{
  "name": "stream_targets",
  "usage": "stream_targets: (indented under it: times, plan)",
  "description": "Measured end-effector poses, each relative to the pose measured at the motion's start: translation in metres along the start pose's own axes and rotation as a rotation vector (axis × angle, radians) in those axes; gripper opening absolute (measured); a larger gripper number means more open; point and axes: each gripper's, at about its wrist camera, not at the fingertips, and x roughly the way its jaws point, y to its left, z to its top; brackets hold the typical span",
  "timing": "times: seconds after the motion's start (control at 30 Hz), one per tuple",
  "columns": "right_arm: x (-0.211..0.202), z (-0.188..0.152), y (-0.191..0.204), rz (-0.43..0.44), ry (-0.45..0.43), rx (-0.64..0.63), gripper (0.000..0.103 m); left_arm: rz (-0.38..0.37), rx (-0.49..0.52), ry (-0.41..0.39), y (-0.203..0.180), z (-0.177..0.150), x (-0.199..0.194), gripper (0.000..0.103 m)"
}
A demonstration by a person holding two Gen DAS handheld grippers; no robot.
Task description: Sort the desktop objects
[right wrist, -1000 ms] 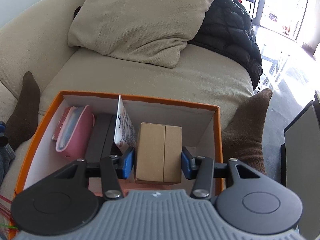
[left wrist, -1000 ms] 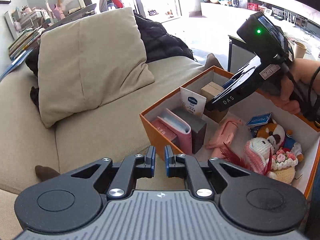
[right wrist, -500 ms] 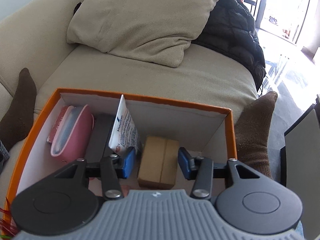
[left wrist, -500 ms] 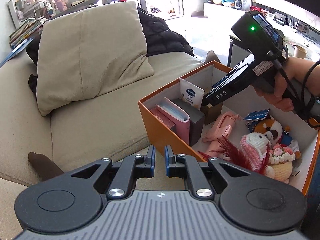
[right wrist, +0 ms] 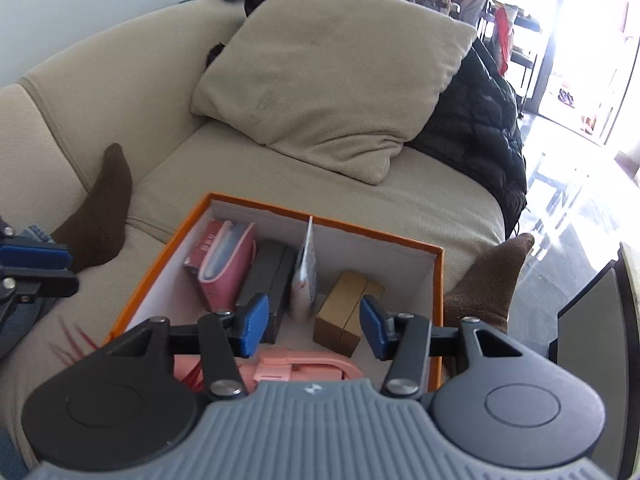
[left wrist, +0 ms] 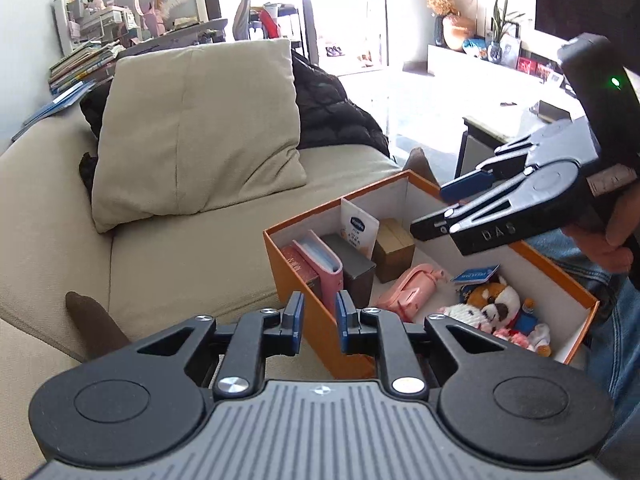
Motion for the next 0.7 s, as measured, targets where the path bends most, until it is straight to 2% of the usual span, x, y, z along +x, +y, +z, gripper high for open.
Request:
stream_targets:
  times: [0.13, 0.23, 0.27, 0.3, 0.33, 0.53, 0.7]
  plan:
    - [-0.042, -0.012, 0.02, 0.014, -0.078, -0.057, 0.056, 0.042, -0.027, -0.031, -0.017, -0.003, -0.024, 0.026]
    - [-0.068, -0.022, 0.032, 0.015, -0.141, -0.083, 0.058, 0.077, -0.047, -0.046, -0.028, -0.007, -0.041, 0.035]
    - [-0.075, -0.026, 0.036, 0.012, -0.158, -0.088, 0.058, 0.084, -0.06, -0.059, -0.031, -0.009, -0.047, 0.043]
    - [-0.081, -0.03, 0.04, 0.009, -0.171, -0.09, 0.058, 0.09, -0.078, -0.072, -0.033, -0.011, -0.052, 0.055]
    - [-0.086, -0.035, 0.043, 0.006, -0.185, -0.092, 0.058, 0.093, -0.097, -0.087, -0.034, -0.013, -0.057, 0.059]
    - [-0.105, -0.064, 0.058, -0.011, -0.219, -0.072, 0.062, 0.099, -0.194, -0.143, -0.043, -0.027, -0.068, 0.068]
    - [-0.105, -0.086, 0.065, -0.083, -0.219, -0.047, 0.065, 0.16, -0.218, -0.169, -0.057, -0.039, -0.061, 0.08]
